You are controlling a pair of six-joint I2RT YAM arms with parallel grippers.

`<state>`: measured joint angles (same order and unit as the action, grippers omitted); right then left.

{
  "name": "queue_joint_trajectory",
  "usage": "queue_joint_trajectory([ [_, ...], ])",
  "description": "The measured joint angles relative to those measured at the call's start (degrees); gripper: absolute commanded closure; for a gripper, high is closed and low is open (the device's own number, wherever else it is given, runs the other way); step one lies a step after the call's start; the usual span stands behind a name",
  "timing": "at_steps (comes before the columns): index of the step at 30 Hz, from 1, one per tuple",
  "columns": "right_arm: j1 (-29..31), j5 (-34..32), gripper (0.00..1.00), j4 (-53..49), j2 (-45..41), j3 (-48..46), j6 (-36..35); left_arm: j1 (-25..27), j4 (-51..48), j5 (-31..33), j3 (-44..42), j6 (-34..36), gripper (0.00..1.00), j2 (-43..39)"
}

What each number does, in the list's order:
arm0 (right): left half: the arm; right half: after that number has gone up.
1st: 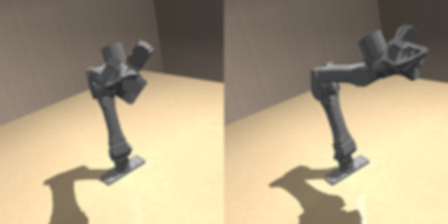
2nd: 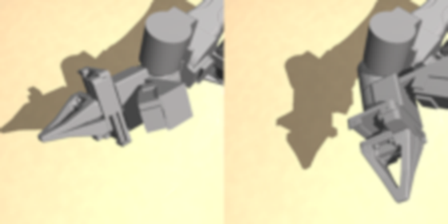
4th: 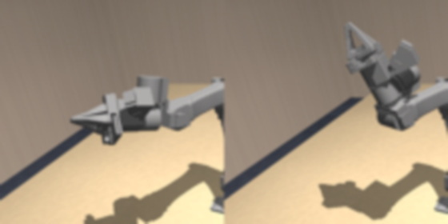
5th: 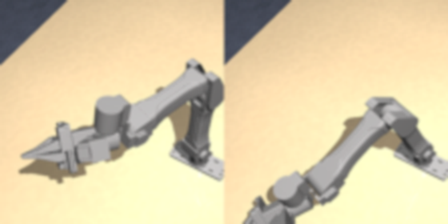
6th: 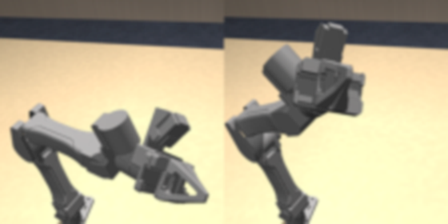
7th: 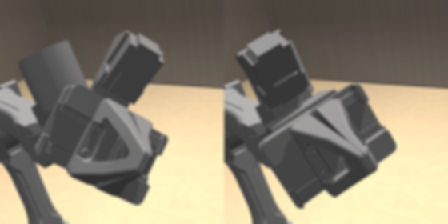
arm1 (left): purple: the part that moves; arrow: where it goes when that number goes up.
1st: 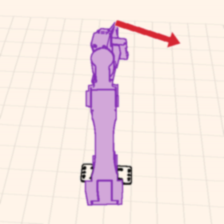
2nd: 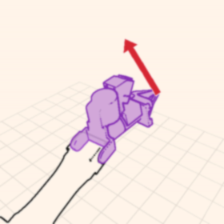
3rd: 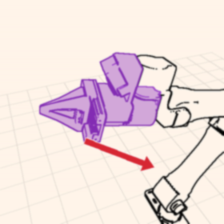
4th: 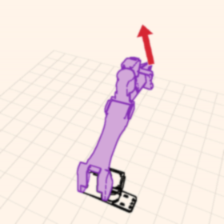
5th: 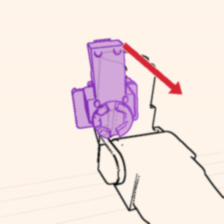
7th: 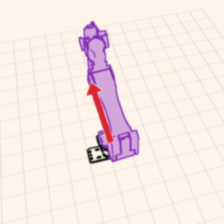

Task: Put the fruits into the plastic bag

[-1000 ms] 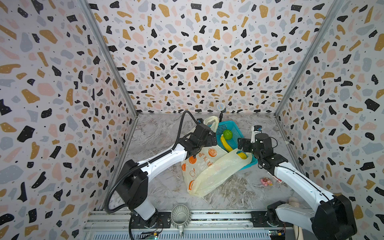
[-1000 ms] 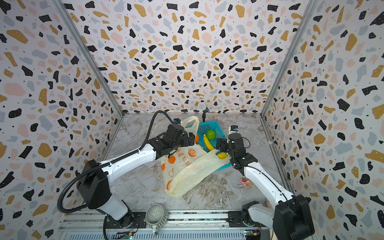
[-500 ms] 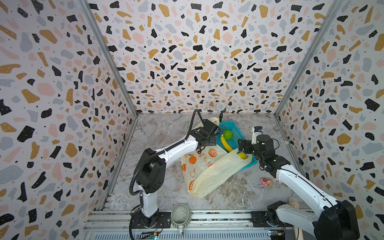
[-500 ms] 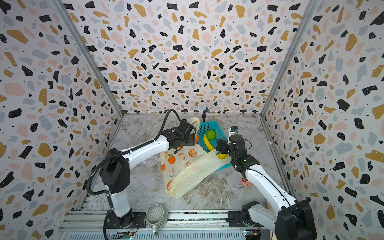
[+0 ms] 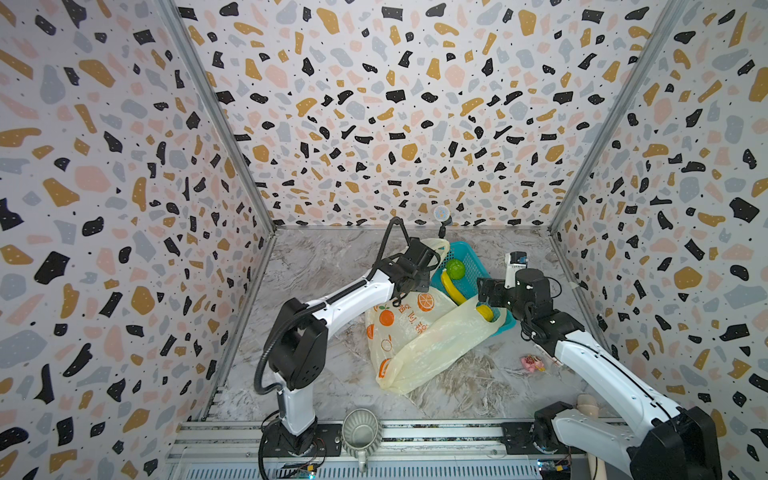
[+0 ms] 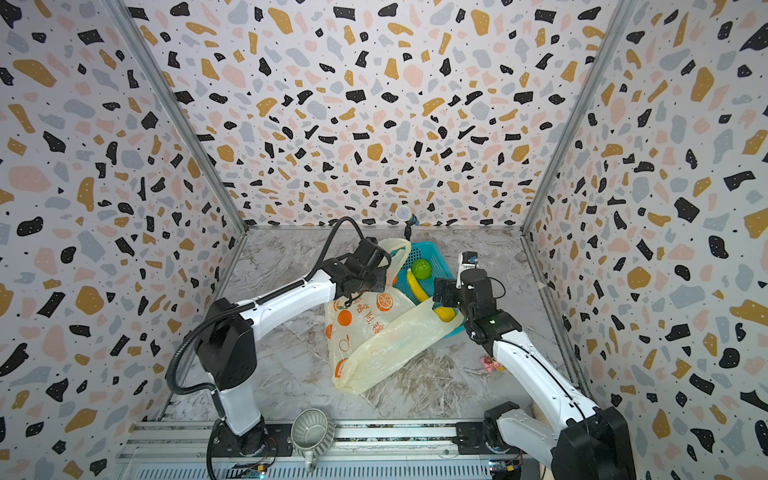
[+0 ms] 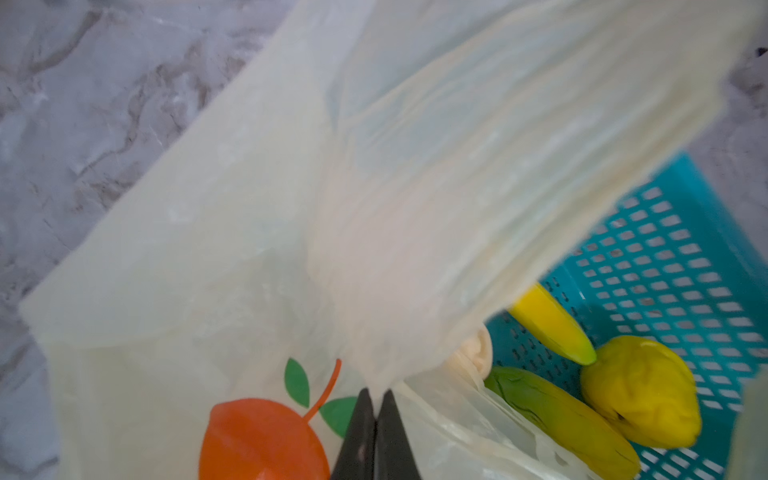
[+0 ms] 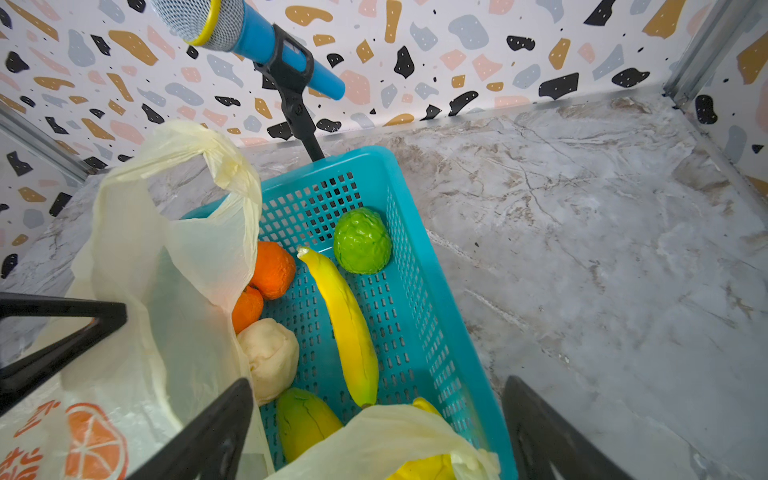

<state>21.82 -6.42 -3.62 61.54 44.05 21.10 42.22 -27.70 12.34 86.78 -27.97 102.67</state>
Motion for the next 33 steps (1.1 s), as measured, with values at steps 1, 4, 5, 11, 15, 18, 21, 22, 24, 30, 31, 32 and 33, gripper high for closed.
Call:
queue_joint_trajectory([
  [1, 0.07, 0.68, 0.07, -0.28, -0.07, 0.57, -0.20, -0.04, 1.03, -0.76, -1.27, 1.33, 1.00, -2.64],
  [4, 0.35, 3.43, 0.08, -0.79, -0.20, 2.64, -0.74, -0.81, 4.22, -3.91, -4.90, 4.61, 1.00, -10.56],
  [5, 0.42, 4.28, 0.08, -0.85, -0.20, 3.32, -0.85, -1.16, 5.42, -5.35, -6.25, 5.53, 1.00, -13.16],
  [11, 0.48, 10.88, 0.07, -1.68, -0.17, 7.89, -1.05, -9.42, 15.45, -16.41, -19.63, 8.76, 1.00, -27.80],
  [15, -0.20, 13.68, 0.05, -2.56, -0.17, 10.64, -1.07, -16.28, 22.43, -22.60, -30.36, 7.80, 1.00, -33.94],
  [18, -1.84, 14.88, 0.05, -3.82, -0.07, 13.22, -0.83, -20.28, 28.28, -27.36, -37.40, 5.66, 1.00, -37.18],
  [21, -3.15, 14.67, 0.06, -6.27, 1.09, 16.06, -0.59, -22.40, 32.48, -31.39, -41.18, 3.96, 1.00, -39.34],
  [22, -3.43, 14.29, 0.06, -7.10, 1.75, 16.65, -0.59, -22.71, 33.77, -32.83, -41.53, 3.50, 1.00, -39.74],
  [24, -3.48, 13.90, 0.07, -8.96, 3.15, 17.05, -0.55, -22.95, 36.15, -35.06, -41.53, 3.13, 1.00, -40.24],
  [30, 1.53, 16.79, 0.07, -11.17, 5.05, 14.38, -2.29, -22.99, 39.91, -39.43, -41.53, 3.41, 1.00, -41.97],
  [31, 2.73, 18.32, 0.07, -10.56, 4.83, 13.79, -2.80, -22.99, 39.80, -39.67, -41.53, 3.74, 1.00, -42.16],
  [32, 3.67, 19.93, 0.07, -9.75, 4.59, 13.27, -3.19, -22.99, 39.74, -39.93, -41.53, 4.02, 1.00, -42.27],
  [33, 4.74, 21.49, 0.07, -8.79, 4.37, 12.79, -3.45, -22.99, 39.60, -40.09, -41.53, 4.31, 1.00, -42.36],
])
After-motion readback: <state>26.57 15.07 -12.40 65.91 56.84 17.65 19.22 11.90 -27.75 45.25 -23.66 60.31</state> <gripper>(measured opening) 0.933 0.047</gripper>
